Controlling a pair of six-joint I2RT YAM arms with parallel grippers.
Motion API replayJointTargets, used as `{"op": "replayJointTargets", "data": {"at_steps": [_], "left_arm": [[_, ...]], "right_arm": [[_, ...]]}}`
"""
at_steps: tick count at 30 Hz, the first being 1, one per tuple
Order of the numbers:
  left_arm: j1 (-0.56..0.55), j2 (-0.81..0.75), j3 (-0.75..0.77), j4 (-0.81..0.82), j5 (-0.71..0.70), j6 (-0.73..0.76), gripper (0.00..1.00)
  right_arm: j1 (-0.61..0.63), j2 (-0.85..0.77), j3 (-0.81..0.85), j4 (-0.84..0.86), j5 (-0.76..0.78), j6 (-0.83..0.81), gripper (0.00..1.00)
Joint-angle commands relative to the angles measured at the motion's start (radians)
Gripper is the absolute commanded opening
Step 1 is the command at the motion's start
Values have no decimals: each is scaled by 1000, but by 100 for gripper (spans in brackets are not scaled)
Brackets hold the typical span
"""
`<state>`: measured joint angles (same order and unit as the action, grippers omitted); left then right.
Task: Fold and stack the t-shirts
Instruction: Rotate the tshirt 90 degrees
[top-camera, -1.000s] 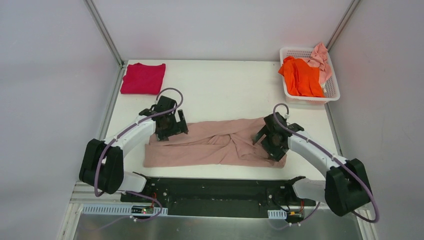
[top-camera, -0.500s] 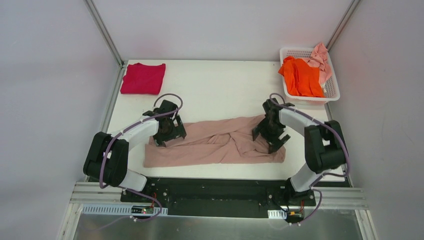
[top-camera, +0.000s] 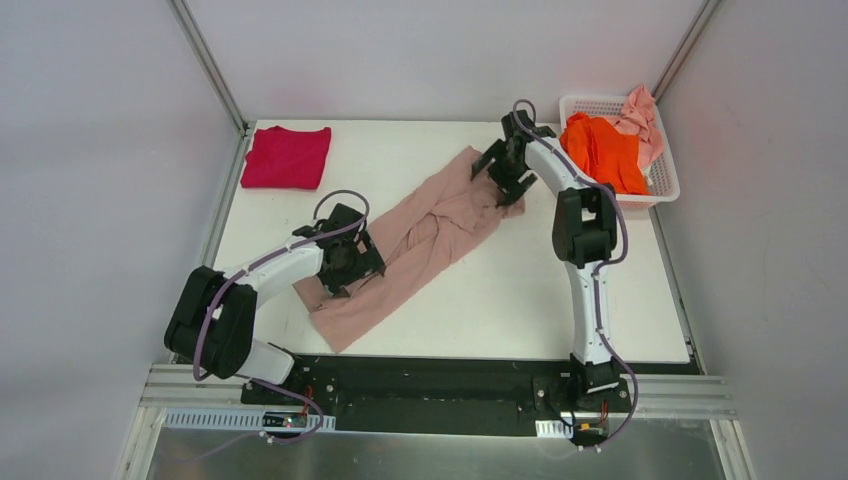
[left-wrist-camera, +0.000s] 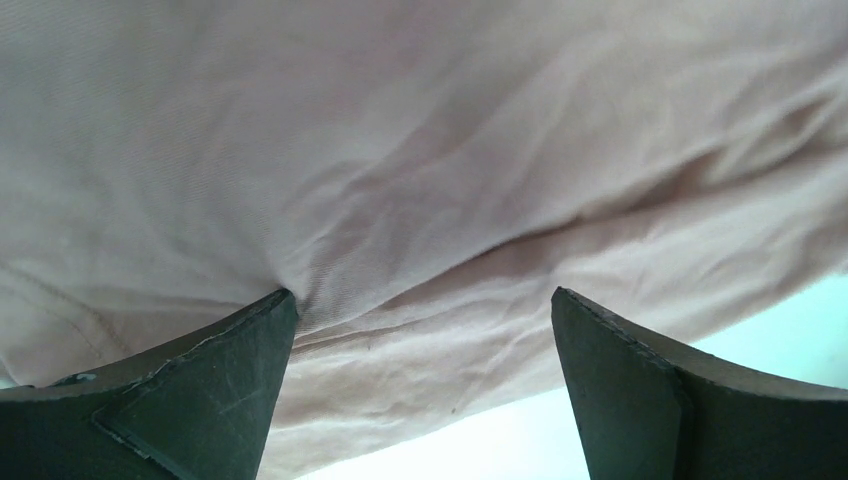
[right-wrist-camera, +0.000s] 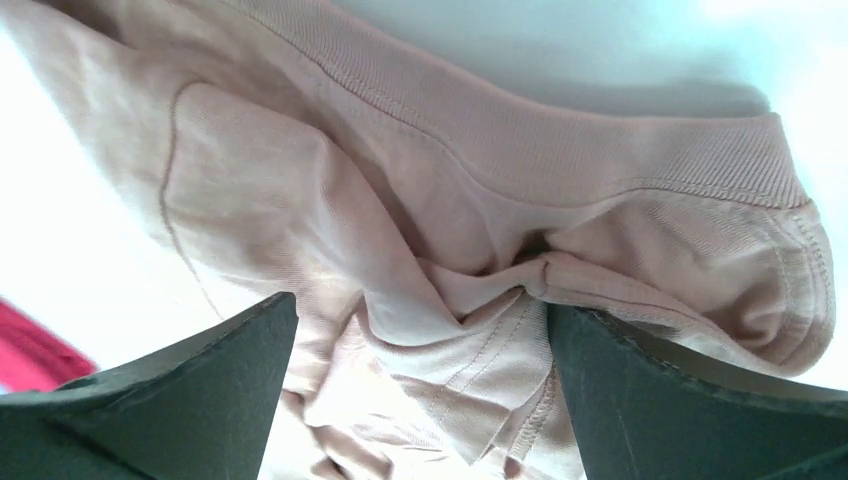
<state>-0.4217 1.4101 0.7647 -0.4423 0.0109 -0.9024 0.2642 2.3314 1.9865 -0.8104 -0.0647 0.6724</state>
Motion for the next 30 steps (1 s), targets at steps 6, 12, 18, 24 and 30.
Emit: {"op": "replayJointTargets", "data": {"at_steps": [6,12,18,24,30], "left_arm": [[-185,146,116,133,122,-87,99],[-286,199,131,182,140,-161,99],[-389,259,161,263,166,-260,99],[-464,228,186,267,119,-268,99],[-465,81,206,163,-1,-195,99]], "right_arm": [[4,385,468,269,-265,114,100],[16,476,531,448,-247,244,100],[40,528,543,609,-166,340,100],[46,502,607,598,-102,280,100],[45,262,552,511,-20,40,100]]}}
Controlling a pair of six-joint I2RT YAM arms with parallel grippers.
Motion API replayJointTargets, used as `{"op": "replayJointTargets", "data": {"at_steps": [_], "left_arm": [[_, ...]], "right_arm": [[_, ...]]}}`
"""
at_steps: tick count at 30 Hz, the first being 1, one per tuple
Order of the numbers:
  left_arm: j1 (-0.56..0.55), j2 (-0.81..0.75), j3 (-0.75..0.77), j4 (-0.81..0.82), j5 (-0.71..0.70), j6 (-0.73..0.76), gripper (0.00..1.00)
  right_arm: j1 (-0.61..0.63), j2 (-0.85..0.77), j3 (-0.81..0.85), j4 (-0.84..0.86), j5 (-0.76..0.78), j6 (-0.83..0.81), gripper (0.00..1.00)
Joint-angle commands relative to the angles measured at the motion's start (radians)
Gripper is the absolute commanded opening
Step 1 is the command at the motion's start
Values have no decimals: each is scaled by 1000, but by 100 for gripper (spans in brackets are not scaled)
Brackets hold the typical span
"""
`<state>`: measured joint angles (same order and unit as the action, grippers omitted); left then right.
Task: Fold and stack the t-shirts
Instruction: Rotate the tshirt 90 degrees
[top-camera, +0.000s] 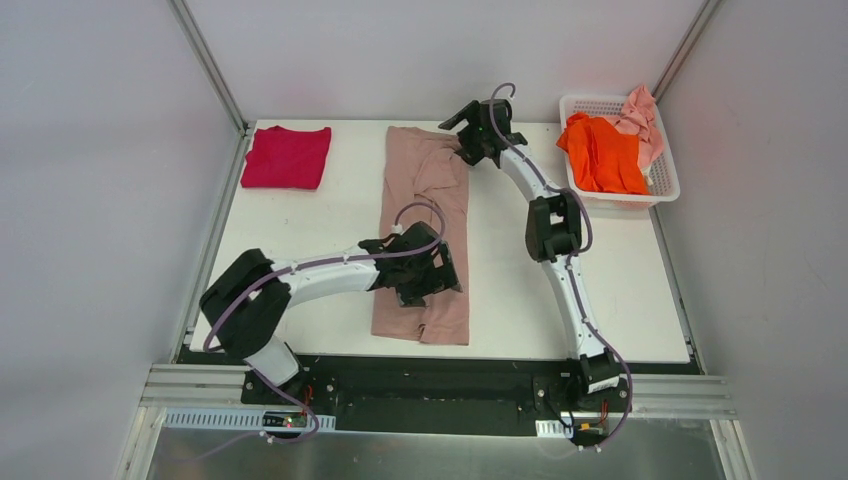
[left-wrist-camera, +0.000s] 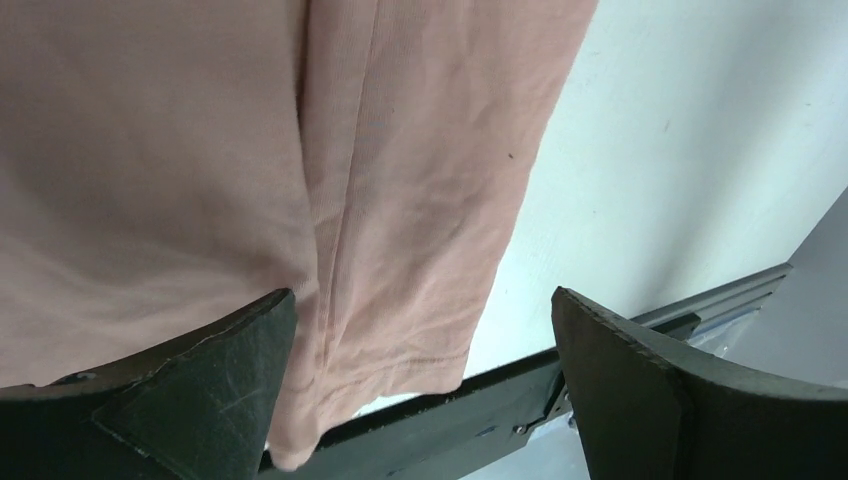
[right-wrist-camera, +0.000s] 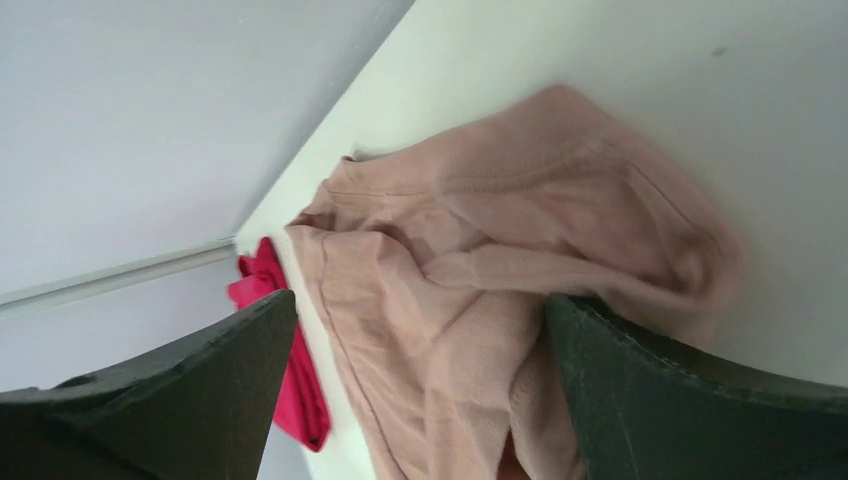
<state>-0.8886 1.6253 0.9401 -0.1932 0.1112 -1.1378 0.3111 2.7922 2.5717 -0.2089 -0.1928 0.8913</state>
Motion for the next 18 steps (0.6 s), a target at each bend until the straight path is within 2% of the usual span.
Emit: {"op": "replayJointTargets", "data": {"at_steps": [1,7,10,14,18], "left_arm": [[2,-164,33,-99,-106,59,99],[1,-332,72,-210,-150,200,99],[2,-414,66,-327,-234,250,99],[4,-501,1,-508,-356,247,99],[10,-568,-116,-539,-357,220,99]], "right_arm": [[-1,-239,-46,-94,112,-203,100],[4,-419,-60,-177,103,-292,100],[8,-536,-166,-253,99,-329,100],[38,-826,-563,-304,147,-376,100],[122,-1228,-1139,-329,322,-338,100]]}}
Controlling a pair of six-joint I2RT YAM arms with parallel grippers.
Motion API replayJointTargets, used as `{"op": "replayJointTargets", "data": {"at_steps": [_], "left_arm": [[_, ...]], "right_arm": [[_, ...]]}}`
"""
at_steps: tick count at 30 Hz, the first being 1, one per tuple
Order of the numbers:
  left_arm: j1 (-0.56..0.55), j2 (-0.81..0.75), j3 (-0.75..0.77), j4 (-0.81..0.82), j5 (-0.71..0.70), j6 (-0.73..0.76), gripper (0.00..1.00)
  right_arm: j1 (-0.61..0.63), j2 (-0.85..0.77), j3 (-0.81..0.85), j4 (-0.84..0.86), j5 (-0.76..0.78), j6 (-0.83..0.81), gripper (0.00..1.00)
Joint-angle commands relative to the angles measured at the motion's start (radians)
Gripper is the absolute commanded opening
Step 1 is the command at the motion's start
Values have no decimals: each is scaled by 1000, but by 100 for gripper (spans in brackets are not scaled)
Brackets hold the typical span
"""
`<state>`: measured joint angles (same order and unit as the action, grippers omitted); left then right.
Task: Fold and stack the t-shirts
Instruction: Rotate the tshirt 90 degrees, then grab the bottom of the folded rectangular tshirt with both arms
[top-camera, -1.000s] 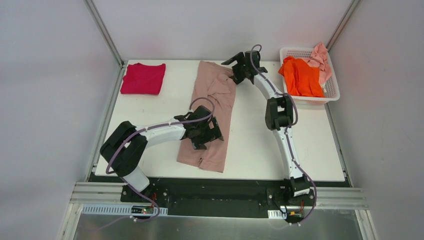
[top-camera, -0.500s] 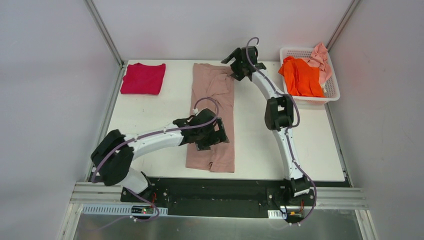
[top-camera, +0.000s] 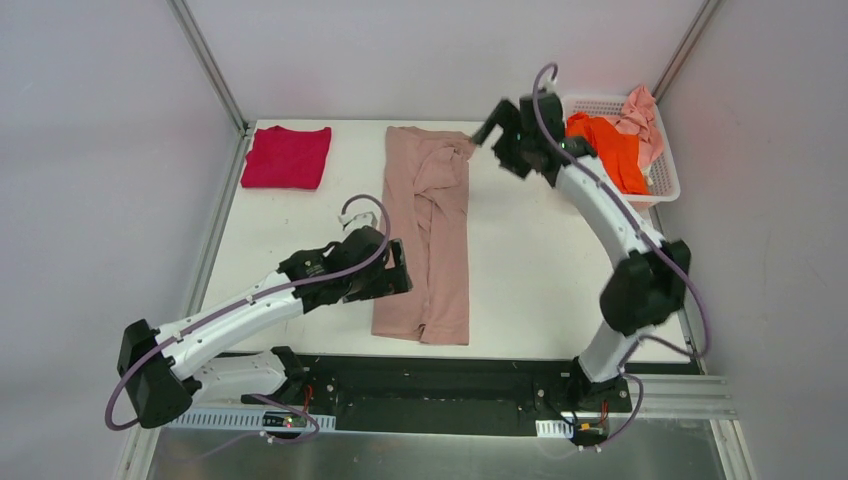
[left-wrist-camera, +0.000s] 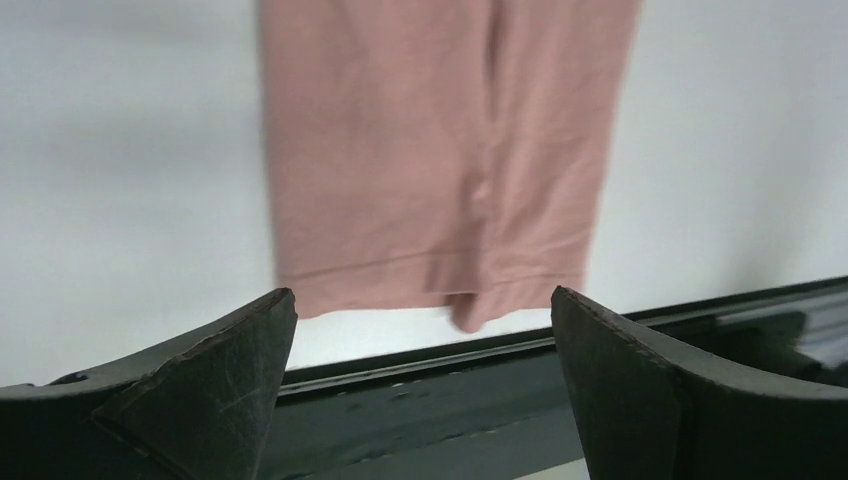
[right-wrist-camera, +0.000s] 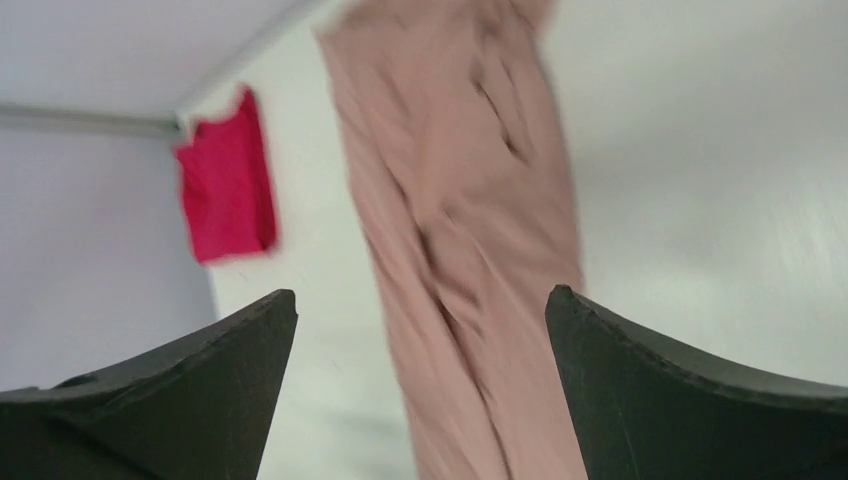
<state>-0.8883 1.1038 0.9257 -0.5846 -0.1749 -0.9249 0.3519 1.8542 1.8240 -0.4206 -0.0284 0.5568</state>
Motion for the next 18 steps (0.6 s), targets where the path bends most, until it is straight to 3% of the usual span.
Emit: {"op": "replayJointTargets", "data": {"at_steps": [1,4,7,13,18], "left_arm": [[11,-51,-138,-147,-64,-6,99],[12,-22,-192,-144,-48,-35,93],[12,46,-196,-138,-30,-41,74],[11,116,-244,-51,50,-65,55],[11,65,-321,-17,31,-114,53]], "right_arm": [[106,-378,-528,-90,179,36,100],[161,-598,-845,-4,69,152,100],[236,-739,-1028,37,-23,231,100],[388,-856,-1196,17,-25,328,97],[511,-826,-1263,54,2,404,97]]}}
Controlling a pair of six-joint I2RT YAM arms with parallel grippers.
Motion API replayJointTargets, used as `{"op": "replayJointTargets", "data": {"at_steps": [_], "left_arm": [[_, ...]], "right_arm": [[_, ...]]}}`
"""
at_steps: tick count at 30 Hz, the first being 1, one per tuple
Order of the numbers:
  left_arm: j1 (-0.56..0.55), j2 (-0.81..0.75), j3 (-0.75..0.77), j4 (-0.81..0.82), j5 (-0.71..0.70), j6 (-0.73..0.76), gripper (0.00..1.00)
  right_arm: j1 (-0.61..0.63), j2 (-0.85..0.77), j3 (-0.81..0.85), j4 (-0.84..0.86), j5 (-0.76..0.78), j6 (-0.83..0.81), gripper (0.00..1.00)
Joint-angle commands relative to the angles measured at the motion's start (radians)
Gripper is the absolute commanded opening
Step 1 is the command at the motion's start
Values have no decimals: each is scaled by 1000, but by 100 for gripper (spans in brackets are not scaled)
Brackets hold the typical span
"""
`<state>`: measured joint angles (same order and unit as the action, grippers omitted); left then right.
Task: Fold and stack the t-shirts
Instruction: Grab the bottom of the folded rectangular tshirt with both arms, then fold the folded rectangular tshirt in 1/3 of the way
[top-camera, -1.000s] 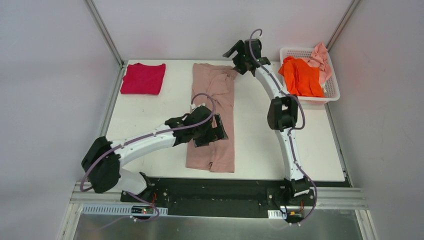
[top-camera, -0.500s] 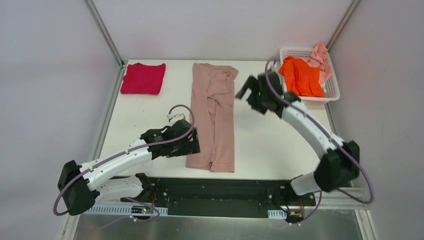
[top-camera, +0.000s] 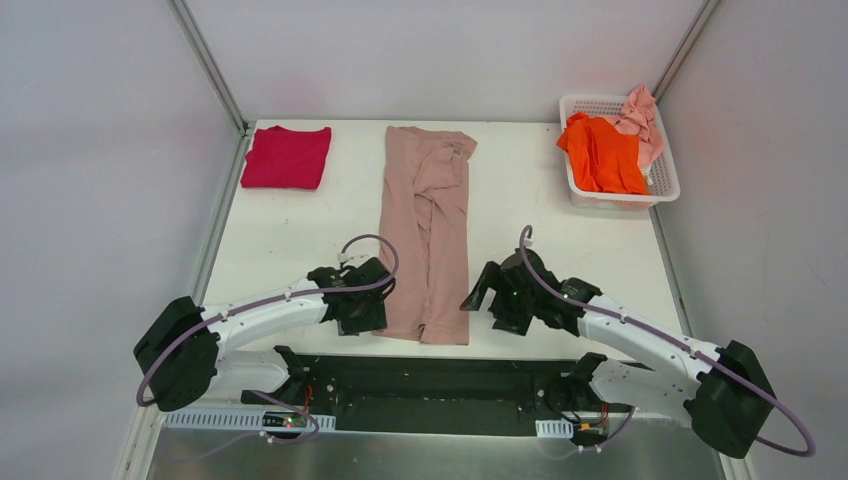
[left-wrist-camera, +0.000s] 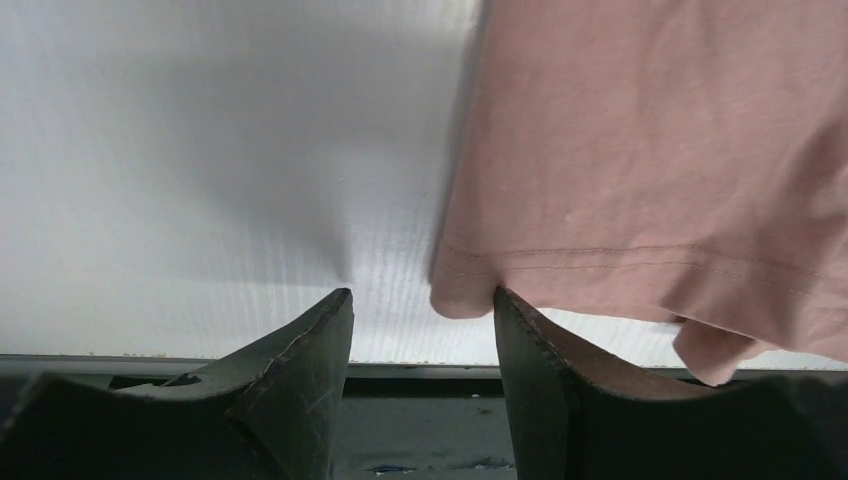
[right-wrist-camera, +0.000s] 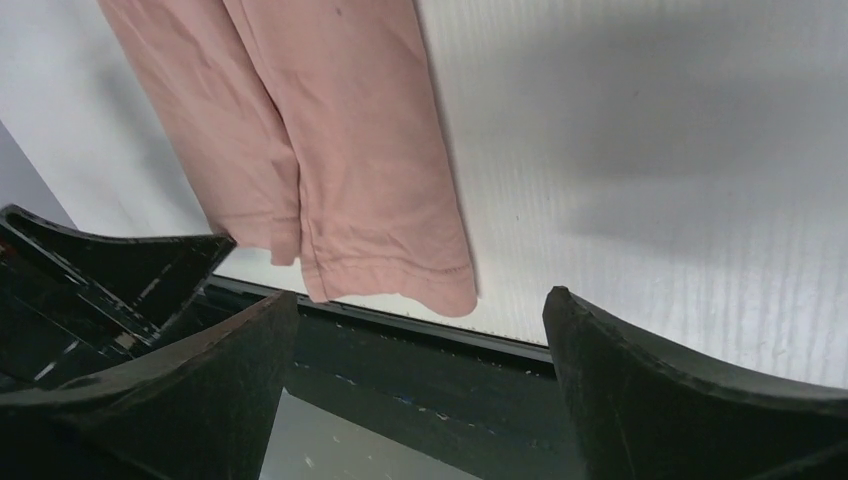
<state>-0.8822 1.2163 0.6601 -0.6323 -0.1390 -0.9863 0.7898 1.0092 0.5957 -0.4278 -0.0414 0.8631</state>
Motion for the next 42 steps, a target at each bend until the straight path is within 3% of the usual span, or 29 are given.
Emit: {"op": "replayJointTargets", "data": {"at_steps": [1,7,10,12,14,15,18,21,24,32,38,42], "left_arm": [[5,-58,-69,39,-13,-61,53],[5,-52,-103,140,-28,-79,51],[5,-35,-122,201,-13,-82,43],[5,-25,-132,218,3,-81,35],[5,-22,-150,234,12,-81,6],[6,-22,-160,240,14,-83,0],[5,-45,-197,243,30,-91,0],[5,-90,-240,243,38,-116,0],[4,-125,-264,243,68,-126,0],[-1,-322,-370,196,208,-197,0],[-4,-538,-310,19,153,-199,0],[-3,-566,-261,14,126,-171,0]], "right_arm": [[95,36,-41,71,19,106,96],[205,121,-55,106,113,162,90],[241,167,-46,109,143,171,84],[255,196,-40,110,144,178,79],[271,216,-35,105,153,185,73],[278,223,-36,104,159,190,71],[286,240,-47,91,173,206,62],[297,252,-69,113,157,221,43],[316,245,-88,111,194,244,0],[441,137,-137,117,191,241,0],[470,25,-140,106,227,238,0],[468,-33,-99,77,285,191,0]]}}
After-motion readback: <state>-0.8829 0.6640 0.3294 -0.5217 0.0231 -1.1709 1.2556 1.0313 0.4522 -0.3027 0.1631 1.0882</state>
